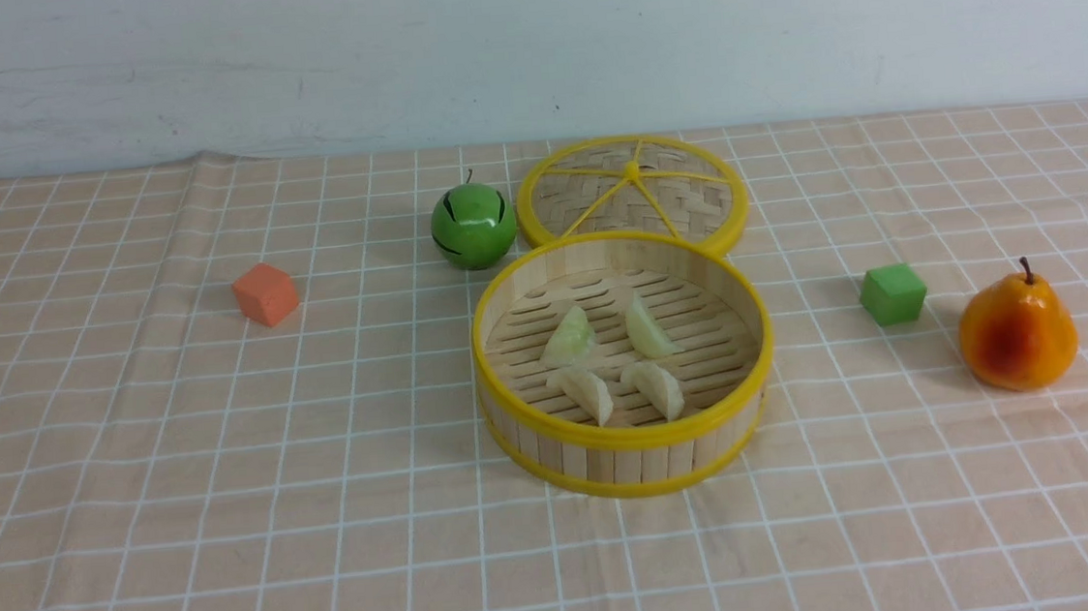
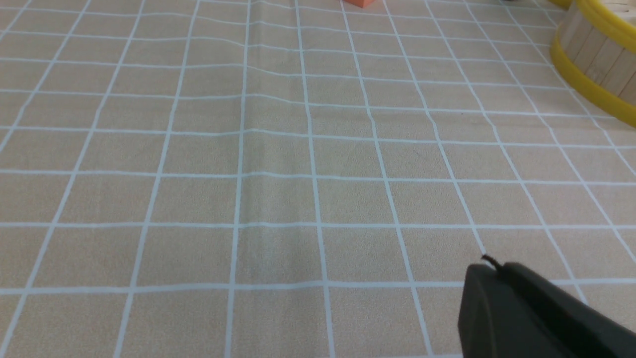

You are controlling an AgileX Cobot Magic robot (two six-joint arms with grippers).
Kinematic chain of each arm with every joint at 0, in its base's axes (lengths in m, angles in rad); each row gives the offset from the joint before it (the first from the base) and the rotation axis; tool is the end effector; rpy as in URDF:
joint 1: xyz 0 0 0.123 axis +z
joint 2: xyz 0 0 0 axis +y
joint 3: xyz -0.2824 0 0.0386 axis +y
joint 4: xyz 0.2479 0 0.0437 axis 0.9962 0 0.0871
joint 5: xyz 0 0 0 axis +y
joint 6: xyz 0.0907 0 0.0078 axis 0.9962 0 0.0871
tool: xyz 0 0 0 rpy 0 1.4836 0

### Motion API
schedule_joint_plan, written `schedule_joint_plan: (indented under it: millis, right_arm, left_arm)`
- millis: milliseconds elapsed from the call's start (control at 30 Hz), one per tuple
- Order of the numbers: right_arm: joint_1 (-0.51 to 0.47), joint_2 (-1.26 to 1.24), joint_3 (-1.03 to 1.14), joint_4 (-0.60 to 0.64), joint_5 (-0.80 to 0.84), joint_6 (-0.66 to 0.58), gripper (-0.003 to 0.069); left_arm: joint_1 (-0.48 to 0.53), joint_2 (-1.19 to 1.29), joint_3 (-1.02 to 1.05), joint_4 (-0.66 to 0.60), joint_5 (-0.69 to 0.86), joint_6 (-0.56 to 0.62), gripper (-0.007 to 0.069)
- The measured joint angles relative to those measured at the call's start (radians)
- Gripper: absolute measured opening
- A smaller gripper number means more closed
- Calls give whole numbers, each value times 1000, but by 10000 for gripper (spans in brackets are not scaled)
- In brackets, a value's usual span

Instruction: Put the dumplings into the steamer on the table with the brown tablecloth.

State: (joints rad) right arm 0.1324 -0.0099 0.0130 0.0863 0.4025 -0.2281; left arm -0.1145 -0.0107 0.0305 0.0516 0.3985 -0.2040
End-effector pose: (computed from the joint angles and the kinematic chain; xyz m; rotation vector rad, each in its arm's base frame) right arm 0.0508 0.0099 0.1732 -0.2873 1.8657 0.0208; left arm 0.0518 -0.0041 0.1677 -0.0535 1.9040 -0.1648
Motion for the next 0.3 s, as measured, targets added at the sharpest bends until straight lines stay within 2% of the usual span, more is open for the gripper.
schedule_joint_plan:
  millis: [300]
  right_arm:
    - [0, 0, 0, 0, 0, 0, 66]
  left_arm:
    - [0, 0, 0, 0, 0, 0, -10]
